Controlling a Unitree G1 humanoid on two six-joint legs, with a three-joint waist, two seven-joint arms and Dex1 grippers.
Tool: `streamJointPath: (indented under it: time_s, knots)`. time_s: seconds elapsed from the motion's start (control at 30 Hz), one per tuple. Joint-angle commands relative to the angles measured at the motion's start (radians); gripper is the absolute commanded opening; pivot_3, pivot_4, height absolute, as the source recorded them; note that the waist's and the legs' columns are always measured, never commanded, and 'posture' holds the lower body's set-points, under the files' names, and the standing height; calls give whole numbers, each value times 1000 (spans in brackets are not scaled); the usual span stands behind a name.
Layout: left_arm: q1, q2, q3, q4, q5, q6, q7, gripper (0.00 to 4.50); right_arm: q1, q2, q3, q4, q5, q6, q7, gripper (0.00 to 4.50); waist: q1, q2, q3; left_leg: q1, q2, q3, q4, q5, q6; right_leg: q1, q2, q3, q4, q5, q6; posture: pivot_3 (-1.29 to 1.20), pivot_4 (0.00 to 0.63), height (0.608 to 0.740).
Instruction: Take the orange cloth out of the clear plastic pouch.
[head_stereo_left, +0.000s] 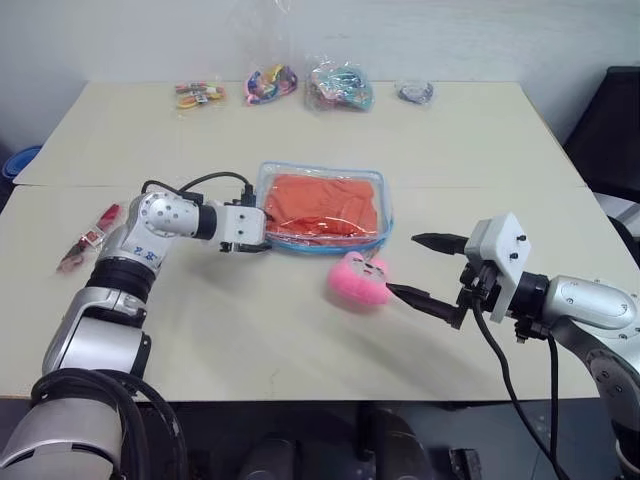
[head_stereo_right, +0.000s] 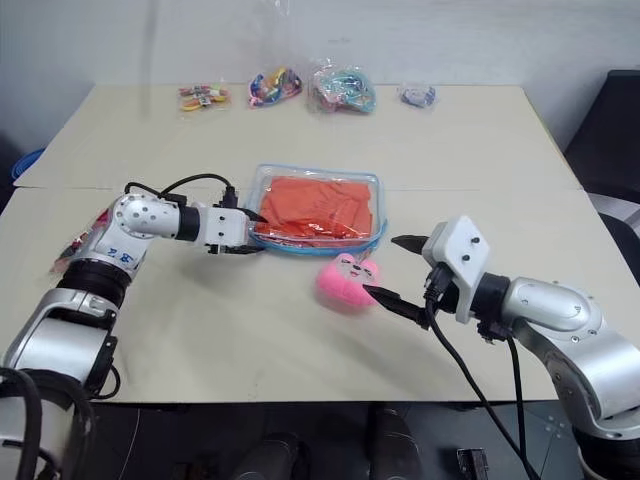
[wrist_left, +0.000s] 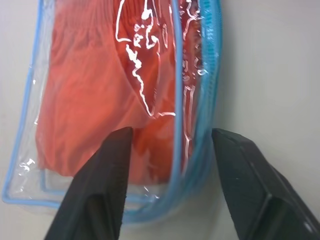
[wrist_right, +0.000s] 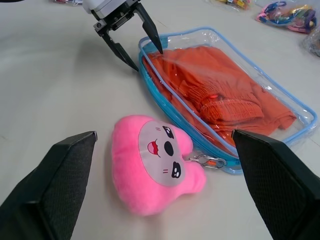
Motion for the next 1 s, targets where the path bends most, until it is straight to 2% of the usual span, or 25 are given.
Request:
streamJointPath:
  time_s: [0.03,0.13,0.2,0.43,0.57,0.73,0.8,1.0]
  knots:
    - [-27,-2,19,15,-11,-32,10,1476,-10,-19,-17,-30,11,-15,9,4500,-1,0,0,0,0,0,0,0,0,0,0,0,0,0,0,0,150,740]
    - [-23,1,26,11,-28,-38,-17,498,-6,-23,-17,-28,10,-19,18,4500,-1,0,0,0,0,0,0,0,0,0,0,0,0,0,0,0,150,740]
    - [-12,17,28,-1,-38,-52,-44,29,-5,-27,-18,-22,7,-24,26,4500,-1,0,0,0,0,0,0,0,0,0,0,0,0,0,0,0,150,740]
    - [91,143,72,-140,-125,-65,-166,29,-4,-57,-11,-11,28,-31,101,4500,-7,0,0,0,1,0,0,0,0,0,0,0,0,0,0,0,150,740]
    - [201,262,122,-273,-204,-76,-236,29,19,-81,-5,-10,50,-39,174,4500,-14,0,0,0,2,0,0,0,0,0,0,0,0,0,0,0,150,740]
    - [360,363,187,-452,-293,-26,-278,29,25,-89,10,-5,61,-49,223,4500,-7,0,0,0,2,-1,0,0,0,0,-1,0,0,0,0,0,150,740]
    - [388,374,197,-467,-287,-32,-261,29,19,-84,17,-2,65,-47,231,4500,0,0,0,0,2,-2,0,0,0,0,-1,0,0,0,0,0,150,740]
    - [387,323,177,-447,-226,-55,-183,29,-12,-82,43,23,49,-54,244,4500,2,0,0,0,0,-3,1,-1,0,0,-1,-1,0,0,0,0,150,740]
